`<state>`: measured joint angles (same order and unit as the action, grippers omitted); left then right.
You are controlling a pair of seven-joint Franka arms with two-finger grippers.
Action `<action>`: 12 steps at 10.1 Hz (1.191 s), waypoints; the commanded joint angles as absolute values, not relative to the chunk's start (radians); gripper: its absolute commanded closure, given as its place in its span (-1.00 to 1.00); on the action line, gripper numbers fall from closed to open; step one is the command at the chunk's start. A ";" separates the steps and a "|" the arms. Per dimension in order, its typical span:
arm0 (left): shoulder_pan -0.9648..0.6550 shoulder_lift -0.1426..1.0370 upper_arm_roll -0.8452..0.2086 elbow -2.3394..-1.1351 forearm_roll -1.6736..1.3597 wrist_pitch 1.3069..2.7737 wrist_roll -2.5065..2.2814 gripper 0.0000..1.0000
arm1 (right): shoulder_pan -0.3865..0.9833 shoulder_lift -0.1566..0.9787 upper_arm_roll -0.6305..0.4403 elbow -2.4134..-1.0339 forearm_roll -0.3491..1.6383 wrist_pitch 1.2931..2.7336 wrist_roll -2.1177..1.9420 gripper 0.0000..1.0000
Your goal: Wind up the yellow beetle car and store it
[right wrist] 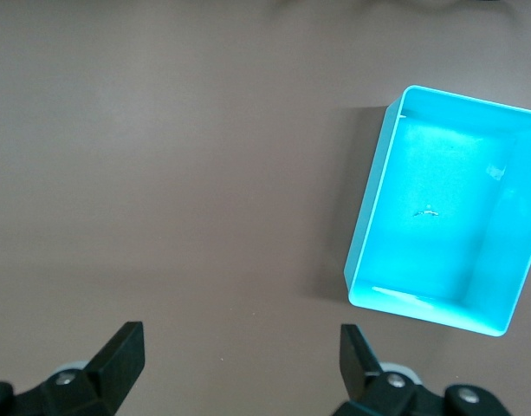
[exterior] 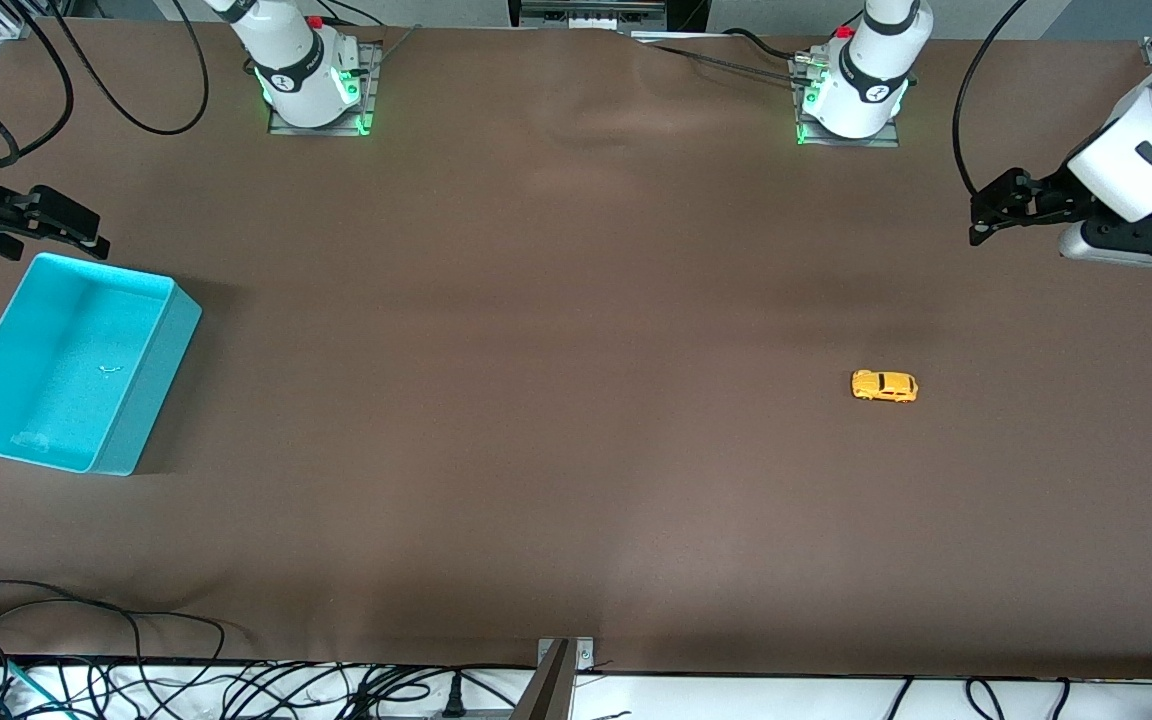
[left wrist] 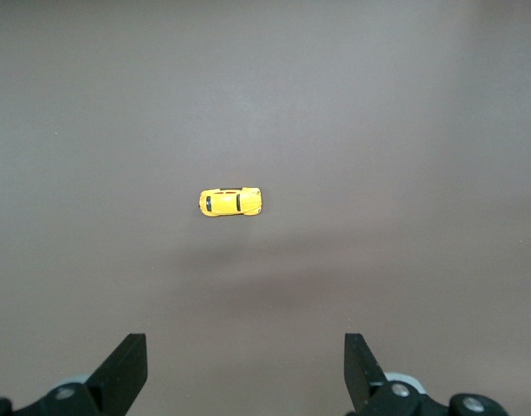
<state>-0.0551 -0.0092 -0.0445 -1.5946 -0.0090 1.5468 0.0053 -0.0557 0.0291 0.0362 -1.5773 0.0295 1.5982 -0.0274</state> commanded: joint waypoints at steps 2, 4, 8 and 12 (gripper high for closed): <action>-0.057 -0.020 -0.035 -1.609 -0.066 1.546 -0.005 -1.00 | -0.063 0.017 0.048 -1.568 0.014 1.583 -0.035 -1.00; -0.026 -0.015 -0.035 -1.600 -0.066 1.517 -0.005 -1.00 | -0.063 0.017 0.046 -1.565 0.012 1.580 -0.037 -1.00; -0.018 -0.022 -0.037 -1.617 -0.066 1.514 -0.017 -1.00 | -0.061 0.025 0.058 -1.565 0.012 1.582 -0.034 -1.00; -0.018 -0.026 -0.034 -1.615 -0.066 1.516 -0.018 -1.00 | -0.061 0.026 0.061 -1.566 0.015 1.582 -0.031 -1.00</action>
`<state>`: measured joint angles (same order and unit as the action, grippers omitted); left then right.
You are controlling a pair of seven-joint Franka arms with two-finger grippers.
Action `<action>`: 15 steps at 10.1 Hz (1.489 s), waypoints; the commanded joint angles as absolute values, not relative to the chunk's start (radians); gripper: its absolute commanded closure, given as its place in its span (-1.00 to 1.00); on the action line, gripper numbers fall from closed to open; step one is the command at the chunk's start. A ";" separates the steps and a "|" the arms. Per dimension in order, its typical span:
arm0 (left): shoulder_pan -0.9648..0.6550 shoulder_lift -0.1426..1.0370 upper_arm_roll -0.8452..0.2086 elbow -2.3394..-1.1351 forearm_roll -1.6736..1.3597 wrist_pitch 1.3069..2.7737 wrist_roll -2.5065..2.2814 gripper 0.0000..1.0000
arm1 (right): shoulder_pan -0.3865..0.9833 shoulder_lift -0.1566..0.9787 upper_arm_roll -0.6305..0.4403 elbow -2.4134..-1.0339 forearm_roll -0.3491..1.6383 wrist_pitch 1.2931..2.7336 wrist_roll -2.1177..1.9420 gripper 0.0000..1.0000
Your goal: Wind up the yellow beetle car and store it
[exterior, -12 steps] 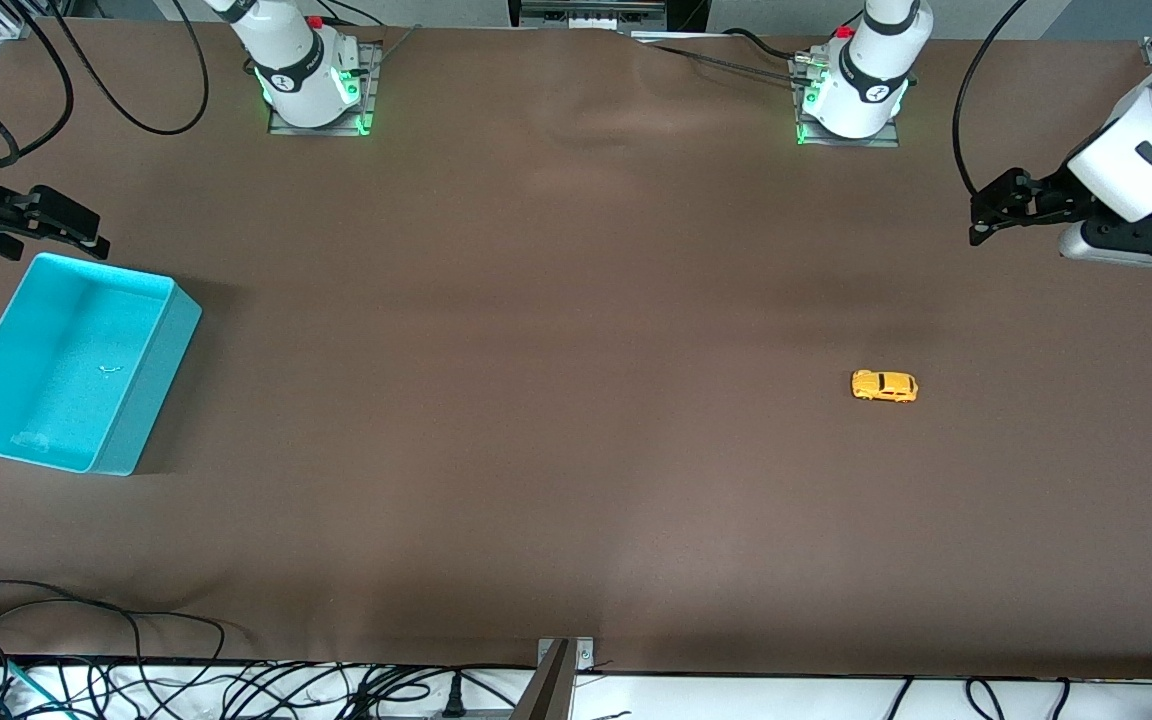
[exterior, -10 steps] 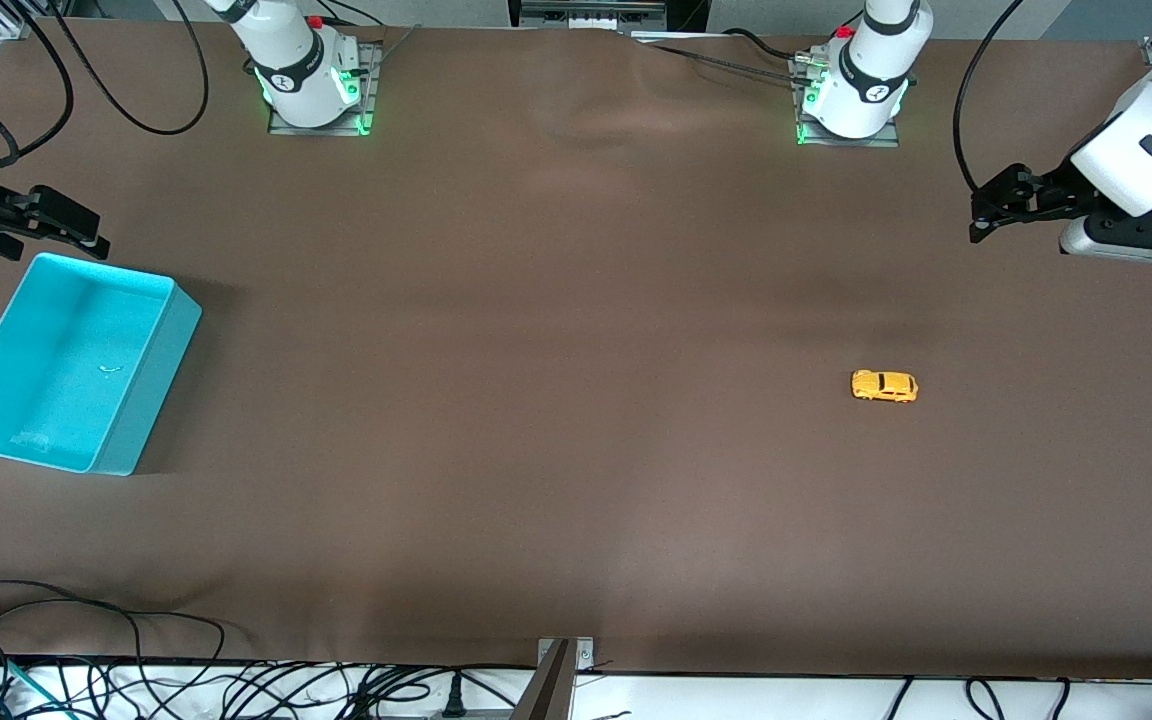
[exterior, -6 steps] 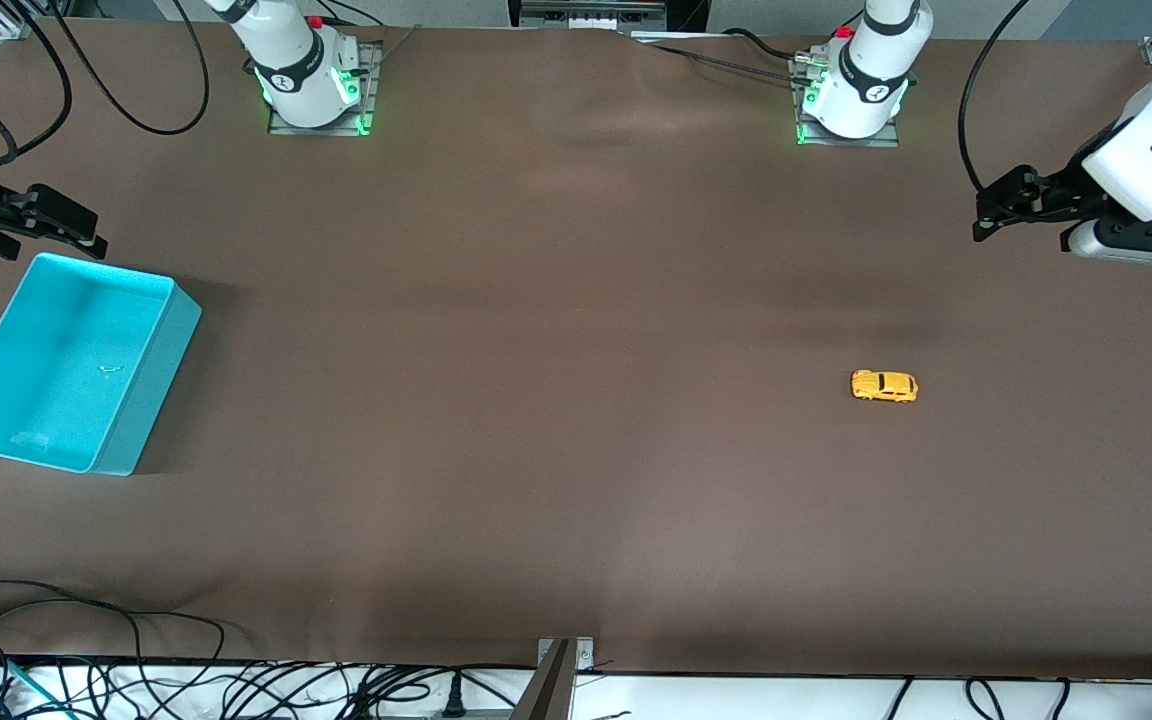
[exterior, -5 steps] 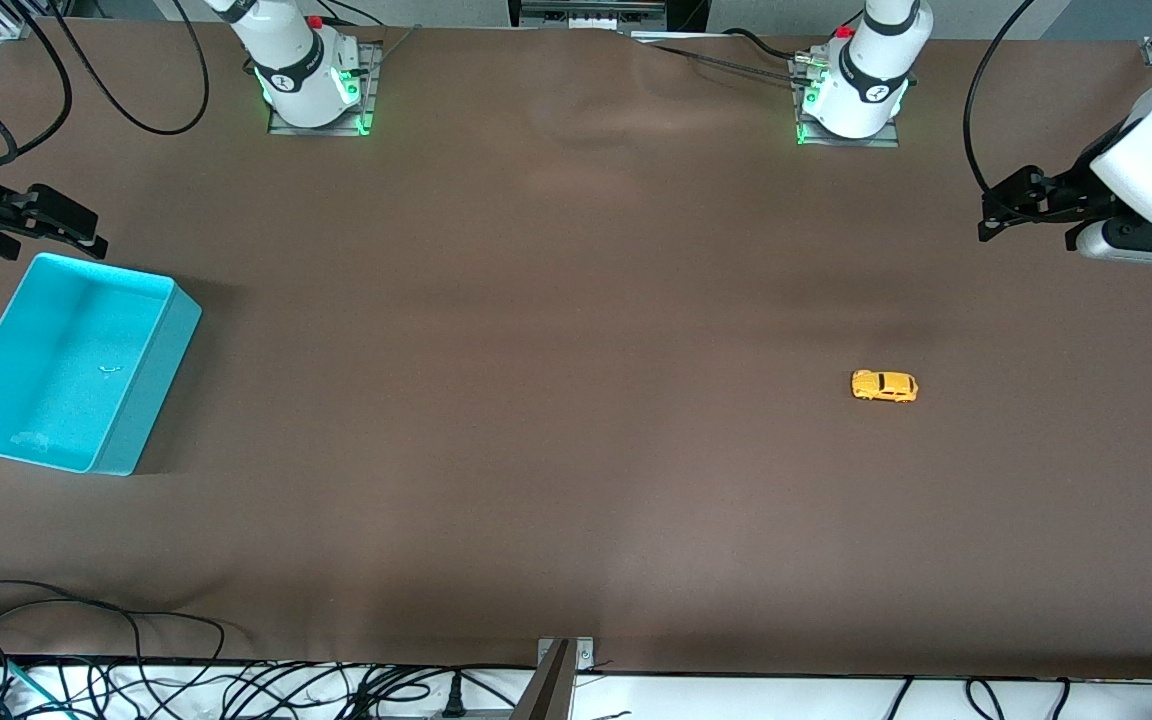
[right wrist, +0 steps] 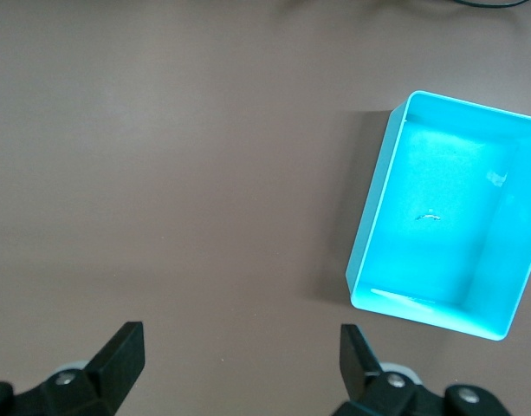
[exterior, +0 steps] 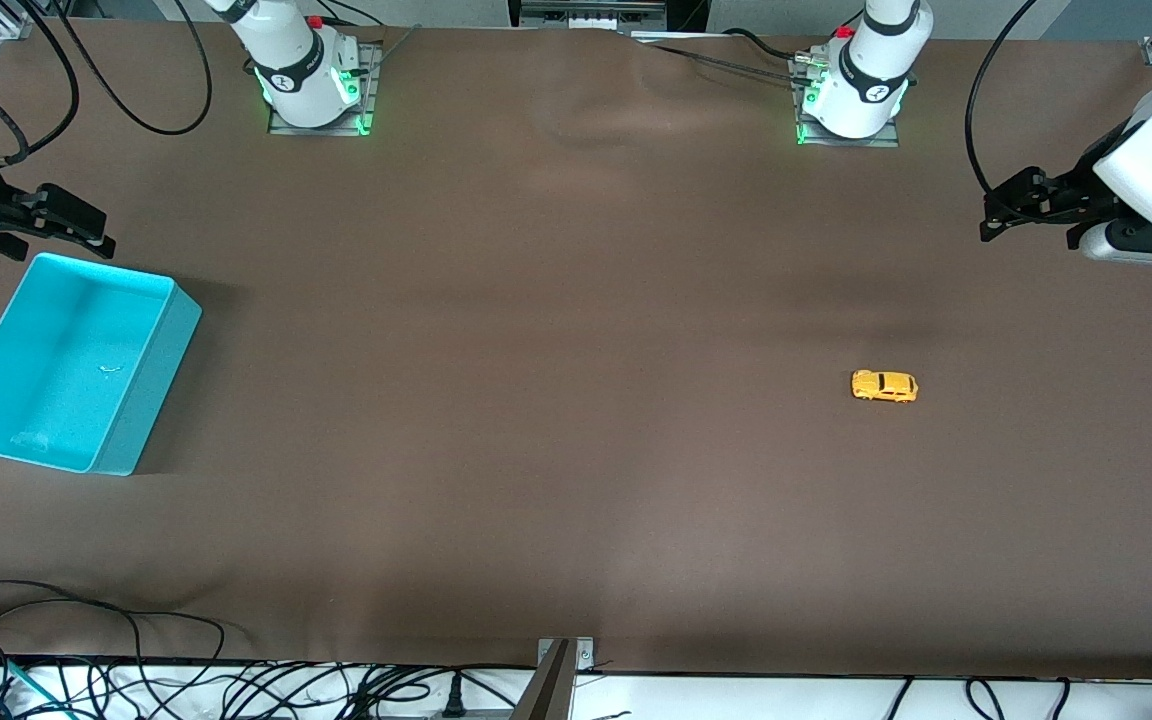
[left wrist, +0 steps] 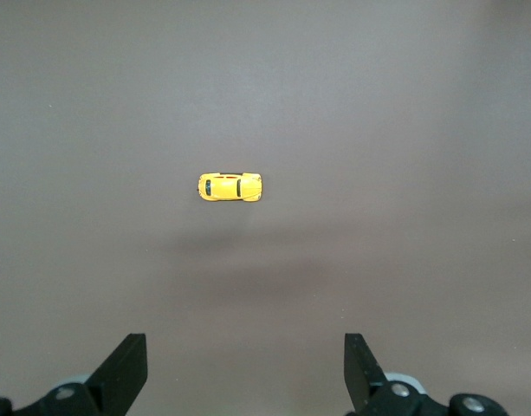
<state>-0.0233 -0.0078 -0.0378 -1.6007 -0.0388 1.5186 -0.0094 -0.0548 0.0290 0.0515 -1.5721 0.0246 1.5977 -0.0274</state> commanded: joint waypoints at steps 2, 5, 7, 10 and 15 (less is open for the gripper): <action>-0.026 -0.026 -0.034 -1.615 -0.064 1.516 -0.018 -1.00 | -0.060 0.026 0.067 -1.568 0.014 1.582 -0.032 -1.00; -0.034 -0.035 -0.034 -1.617 -0.064 1.516 -0.021 -1.00 | -0.060 0.028 0.069 -1.568 0.014 1.582 -0.031 -1.00; -0.032 -0.037 -0.035 -1.617 -0.064 1.516 -0.020 -1.00 | -0.060 0.034 0.075 -1.568 0.014 1.583 -0.031 -1.00; -0.022 -0.041 -0.034 -1.617 -0.064 1.516 -0.015 -1.00 | -0.060 0.035 0.075 -1.568 0.012 1.583 -0.031 -1.00; -0.017 -0.066 -0.032 -1.647 -0.064 1.513 -0.008 -1.00 | -0.061 0.041 0.075 -1.566 0.012 1.586 -0.032 -1.00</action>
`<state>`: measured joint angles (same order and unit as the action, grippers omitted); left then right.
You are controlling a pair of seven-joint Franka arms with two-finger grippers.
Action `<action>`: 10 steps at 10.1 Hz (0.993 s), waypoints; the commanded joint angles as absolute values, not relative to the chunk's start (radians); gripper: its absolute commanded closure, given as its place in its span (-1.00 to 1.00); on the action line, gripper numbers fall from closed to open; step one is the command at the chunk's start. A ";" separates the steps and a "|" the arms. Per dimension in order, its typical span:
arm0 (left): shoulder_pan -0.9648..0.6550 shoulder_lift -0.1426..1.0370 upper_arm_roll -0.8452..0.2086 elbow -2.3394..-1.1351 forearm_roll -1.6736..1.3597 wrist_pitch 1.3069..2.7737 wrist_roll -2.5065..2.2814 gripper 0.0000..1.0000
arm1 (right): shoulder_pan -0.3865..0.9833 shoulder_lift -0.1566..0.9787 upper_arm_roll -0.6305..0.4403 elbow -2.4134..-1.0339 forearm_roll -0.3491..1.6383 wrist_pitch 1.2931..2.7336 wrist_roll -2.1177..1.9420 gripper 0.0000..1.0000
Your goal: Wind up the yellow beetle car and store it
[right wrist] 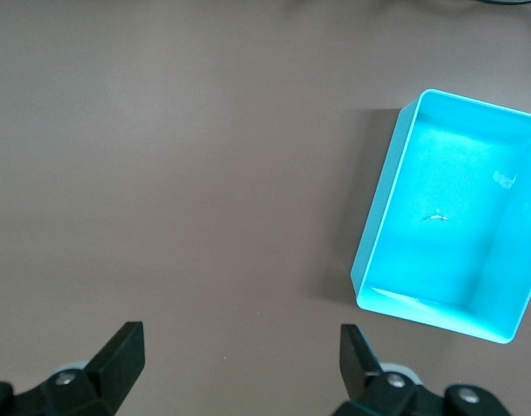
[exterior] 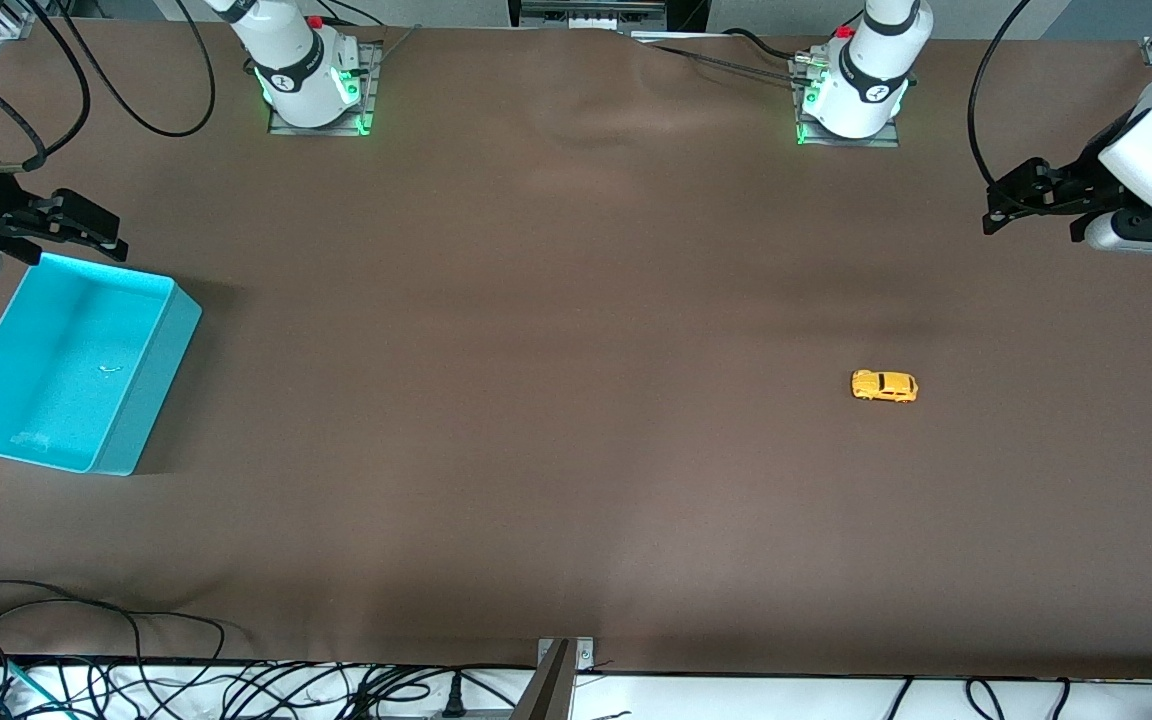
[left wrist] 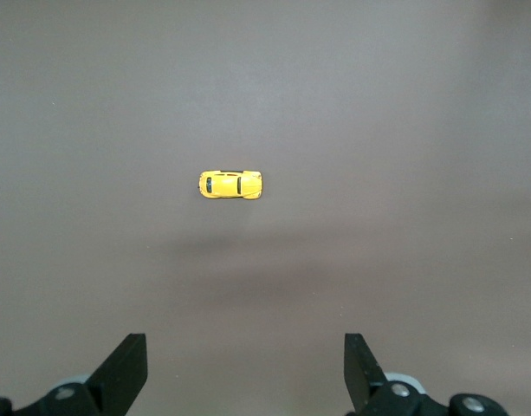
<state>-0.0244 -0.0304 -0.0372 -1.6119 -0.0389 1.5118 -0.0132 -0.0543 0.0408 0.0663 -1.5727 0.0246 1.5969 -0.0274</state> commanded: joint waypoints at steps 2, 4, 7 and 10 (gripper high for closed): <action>-0.018 -0.072 -0.032 -1.660 -0.064 1.513 -0.008 -1.00 | -0.061 0.046 0.075 -1.566 0.012 1.586 -0.032 -1.00; -0.017 -0.109 -0.032 -1.690 -0.064 1.509 -0.008 -1.00 | -0.063 0.046 0.074 -1.572 0.012 1.582 -0.032 -1.00; -0.018 -0.124 -0.032 -1.697 -0.063 1.511 -0.020 -1.00 | -0.063 0.048 0.072 -1.566 0.014 1.582 -0.035 -1.00; -0.018 -0.123 -0.032 -1.712 -0.058 1.519 -0.018 -1.00 | -0.061 0.048 0.075 -1.568 0.011 1.583 -0.034 -1.00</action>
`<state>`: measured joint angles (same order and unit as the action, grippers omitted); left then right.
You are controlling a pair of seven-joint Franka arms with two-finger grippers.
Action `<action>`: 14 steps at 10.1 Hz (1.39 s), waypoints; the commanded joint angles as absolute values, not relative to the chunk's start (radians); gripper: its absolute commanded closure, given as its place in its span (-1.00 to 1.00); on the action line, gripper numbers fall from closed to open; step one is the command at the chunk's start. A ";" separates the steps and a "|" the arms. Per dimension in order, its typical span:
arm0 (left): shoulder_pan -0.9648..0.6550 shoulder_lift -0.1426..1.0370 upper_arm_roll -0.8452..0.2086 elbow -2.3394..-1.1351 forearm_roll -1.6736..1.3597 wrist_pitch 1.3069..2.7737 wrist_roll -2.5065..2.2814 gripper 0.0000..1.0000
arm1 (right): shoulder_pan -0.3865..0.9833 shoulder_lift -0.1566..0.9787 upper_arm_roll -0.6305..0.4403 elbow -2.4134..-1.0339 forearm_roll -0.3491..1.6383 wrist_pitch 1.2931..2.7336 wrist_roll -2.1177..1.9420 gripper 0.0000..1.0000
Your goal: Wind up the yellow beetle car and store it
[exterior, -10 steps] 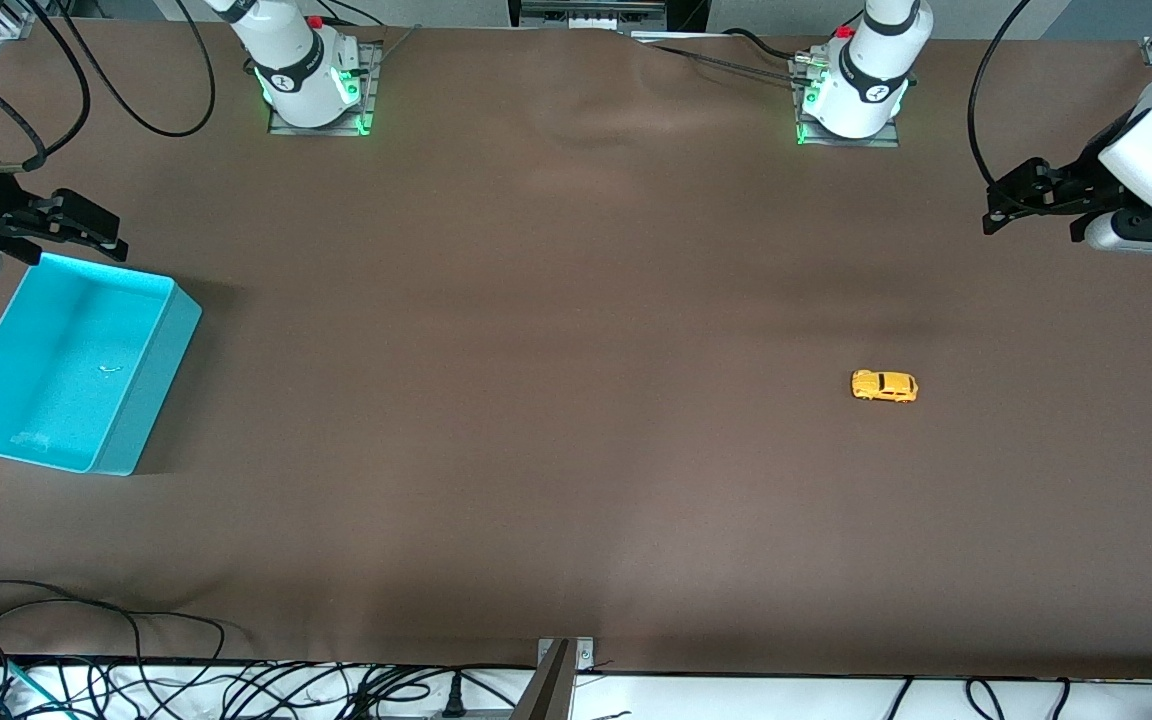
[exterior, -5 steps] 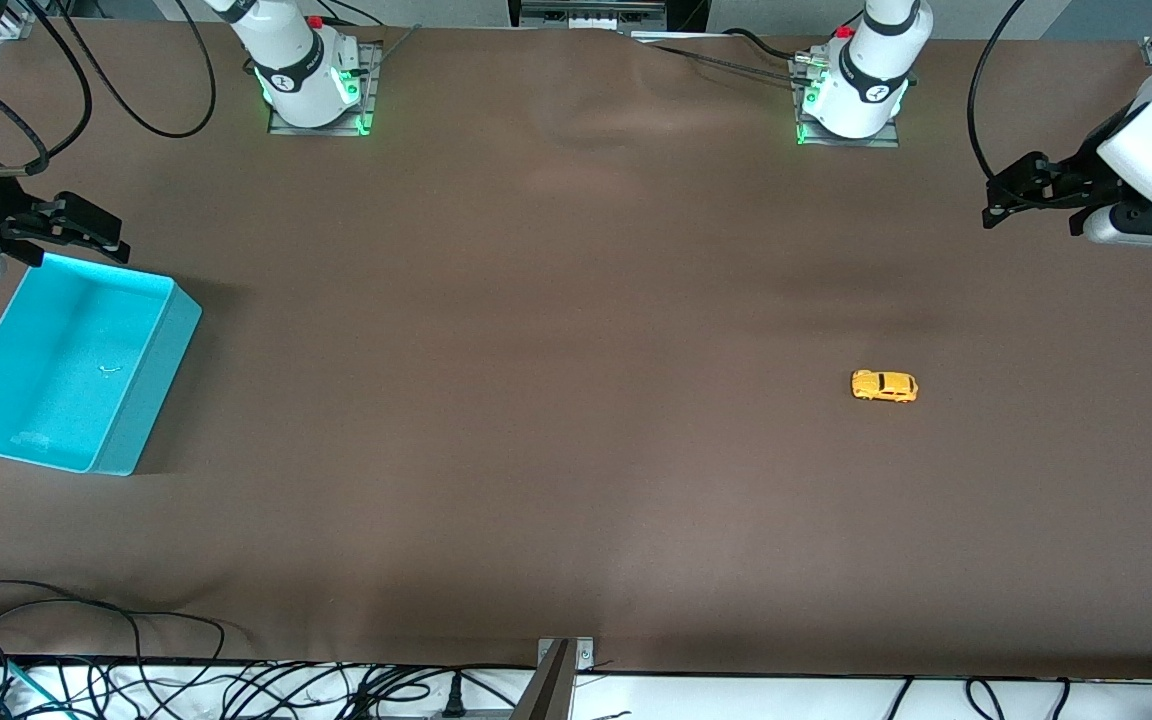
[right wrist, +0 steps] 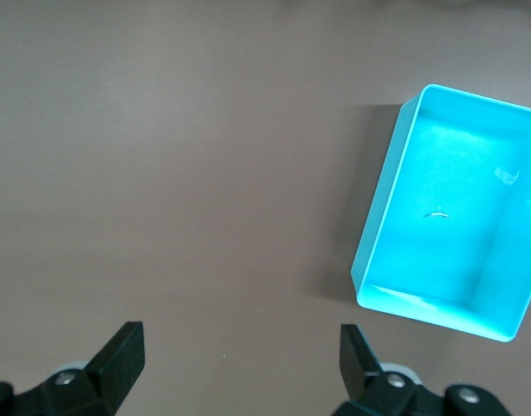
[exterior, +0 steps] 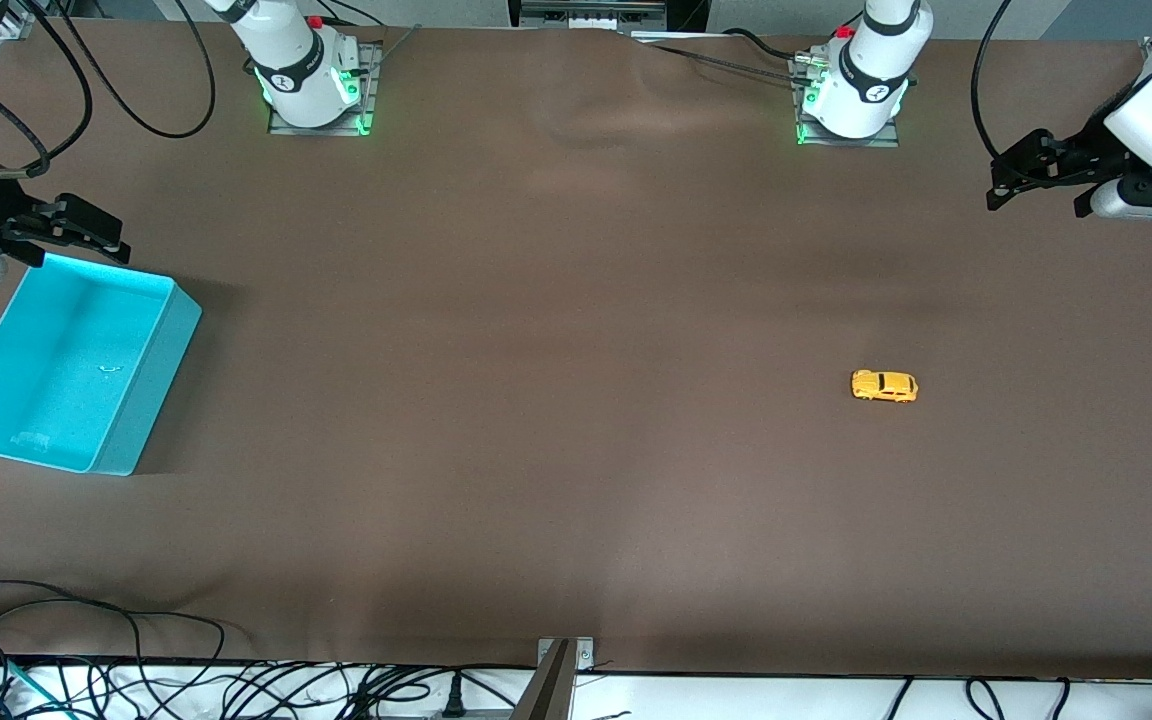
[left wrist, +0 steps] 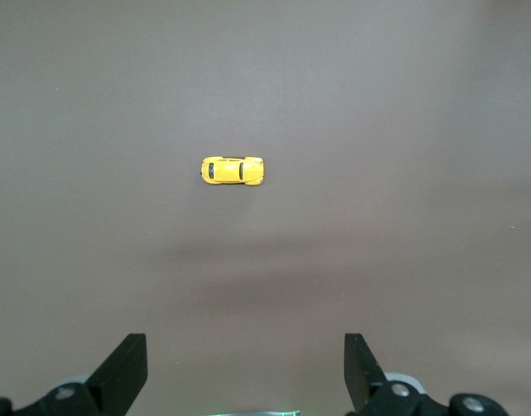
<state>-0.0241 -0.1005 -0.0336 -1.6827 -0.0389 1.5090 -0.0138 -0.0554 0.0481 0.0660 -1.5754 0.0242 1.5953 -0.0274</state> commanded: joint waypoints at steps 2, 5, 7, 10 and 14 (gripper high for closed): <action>-0.017 -0.124 -0.032 -1.720 -0.055 1.519 -0.015 -1.00 | -0.061 0.048 0.074 -1.568 0.011 1.583 -0.034 -1.00; -0.015 -0.124 -0.032 -1.721 -0.055 1.519 -0.014 -1.00 | -0.061 0.052 0.075 -1.569 0.011 1.583 -0.032 -1.00; -0.015 -0.124 -0.032 -1.721 -0.055 1.519 -0.014 -1.00 | -0.060 0.055 0.077 -1.568 0.011 1.586 -0.032 -1.00; 0.001 -0.115 -0.032 -1.721 -0.055 1.520 -0.003 -1.00 | -0.058 0.063 0.081 -1.569 0.011 1.588 -0.031 -1.00; 0.002 -0.109 -0.034 -1.724 -0.061 1.520 -0.005 -1.00 | -0.058 0.064 0.081 -1.568 0.011 1.589 -0.032 -1.00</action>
<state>-0.0044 -0.0990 -0.0298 -1.7070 -0.0389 1.5096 -0.0131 -0.0541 0.0632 0.0738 -1.5756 0.0241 1.5953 -0.0274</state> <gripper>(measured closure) 0.000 0.000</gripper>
